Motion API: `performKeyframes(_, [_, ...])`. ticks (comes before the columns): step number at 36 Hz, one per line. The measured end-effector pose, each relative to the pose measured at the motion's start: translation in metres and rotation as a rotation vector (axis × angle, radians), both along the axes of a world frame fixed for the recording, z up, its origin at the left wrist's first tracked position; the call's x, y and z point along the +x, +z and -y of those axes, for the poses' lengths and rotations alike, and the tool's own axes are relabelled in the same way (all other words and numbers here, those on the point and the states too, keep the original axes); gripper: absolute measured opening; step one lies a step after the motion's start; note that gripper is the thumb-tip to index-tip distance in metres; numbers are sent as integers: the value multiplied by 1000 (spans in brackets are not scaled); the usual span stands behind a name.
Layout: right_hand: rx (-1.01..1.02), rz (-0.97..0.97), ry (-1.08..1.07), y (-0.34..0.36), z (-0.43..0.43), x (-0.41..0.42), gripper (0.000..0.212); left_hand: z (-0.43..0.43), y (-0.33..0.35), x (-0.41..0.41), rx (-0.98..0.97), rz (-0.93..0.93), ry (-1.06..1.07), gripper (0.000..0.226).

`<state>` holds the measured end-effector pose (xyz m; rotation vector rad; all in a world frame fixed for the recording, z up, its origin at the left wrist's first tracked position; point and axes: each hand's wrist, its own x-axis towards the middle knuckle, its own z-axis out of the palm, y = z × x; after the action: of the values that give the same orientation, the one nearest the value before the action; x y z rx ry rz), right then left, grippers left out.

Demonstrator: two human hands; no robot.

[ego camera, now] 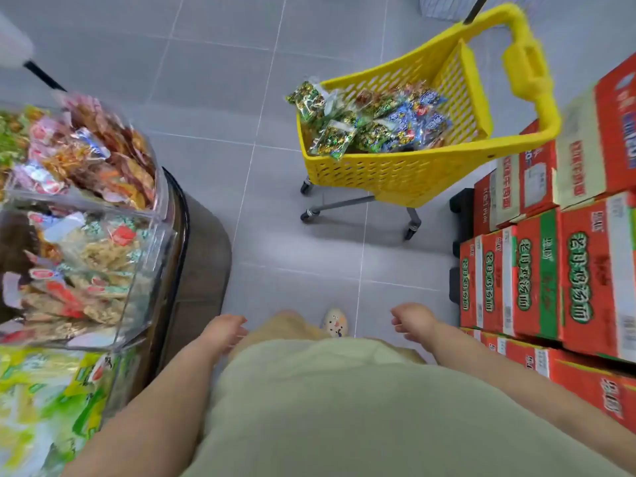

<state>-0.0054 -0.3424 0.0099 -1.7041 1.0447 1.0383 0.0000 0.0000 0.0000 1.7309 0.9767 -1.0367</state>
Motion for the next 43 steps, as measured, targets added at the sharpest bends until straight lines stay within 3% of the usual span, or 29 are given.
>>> performKeyframes(2, [-2, 6, -44, -1, 6, 14, 4, 4, -5, 21, 16, 50, -17, 6])
performKeyframes(5, [0, -23, -98, -4, 13, 30, 5, 10, -5, 55, 7, 44, -69, 18])
performKeyframes(17, [12, -41, -343, -14, 26, 130, 6, 12, -9, 235, 36, 25, -249, 23])
performKeyframes(21, [-4, -24, -378, -12, 20, 172, 29, 16, -5, 296, 95, 35, -517, 22])
performKeyframes(25, [-6, 52, -448, -3, 15, 218, 8, 23, -8, 344, 93, -11, -490, 12])
performKeyframes(28, [14, 104, -471, 1, 14, 254, 8, 35, -9, 374, 76, -24, -440, 13])
performKeyframes(37, [7, 198, -283, -7, 26, 364, 21, 93, -35, 434, -27, -15, -267, 13])
performKeyframes(43, [-28, 190, 82, -27, 24, 412, 25, 131, -66, 451, 32, 81, -256, 26])
